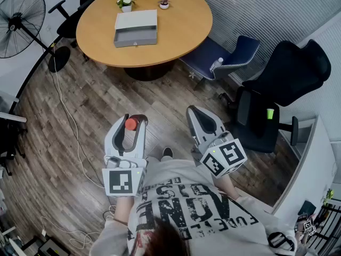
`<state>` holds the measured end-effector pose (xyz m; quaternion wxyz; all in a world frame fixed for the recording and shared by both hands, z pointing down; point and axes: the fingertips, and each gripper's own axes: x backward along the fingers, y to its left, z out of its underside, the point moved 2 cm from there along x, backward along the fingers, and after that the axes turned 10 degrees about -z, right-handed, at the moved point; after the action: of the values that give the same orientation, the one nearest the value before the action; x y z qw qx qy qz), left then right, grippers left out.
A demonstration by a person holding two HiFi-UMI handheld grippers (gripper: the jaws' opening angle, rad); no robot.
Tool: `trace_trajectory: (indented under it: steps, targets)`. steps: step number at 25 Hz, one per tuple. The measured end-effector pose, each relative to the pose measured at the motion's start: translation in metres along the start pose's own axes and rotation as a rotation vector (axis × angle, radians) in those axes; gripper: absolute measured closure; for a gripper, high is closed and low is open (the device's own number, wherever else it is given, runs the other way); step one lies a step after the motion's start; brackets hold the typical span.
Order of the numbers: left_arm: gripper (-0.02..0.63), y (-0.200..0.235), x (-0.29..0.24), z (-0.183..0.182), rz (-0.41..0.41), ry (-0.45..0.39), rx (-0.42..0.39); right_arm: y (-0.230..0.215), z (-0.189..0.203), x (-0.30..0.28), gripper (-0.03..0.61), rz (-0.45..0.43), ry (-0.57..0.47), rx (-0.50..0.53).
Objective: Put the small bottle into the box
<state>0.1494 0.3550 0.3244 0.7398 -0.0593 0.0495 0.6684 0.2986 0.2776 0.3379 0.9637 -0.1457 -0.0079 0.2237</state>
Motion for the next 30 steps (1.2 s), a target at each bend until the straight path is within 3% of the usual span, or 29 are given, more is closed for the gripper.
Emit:
trace_trajectory:
  steps: [5,19,30]
  targets:
    - [0.454,-0.008,0.005,-0.001,0.014,-0.009,-0.044,0.008,-0.001,-0.001,0.563,-0.01,0.005,0.002]
    - [0.454,-0.001,0.007,0.0,0.013,-0.009,-0.036,0.021,-0.002,-0.01,0.563,-0.038,0.019,0.02]
    - [0.454,0.01,0.007,0.005,-0.004,-0.002,-0.022,0.02,0.006,-0.012,0.563,-0.036,0.02,-0.027]
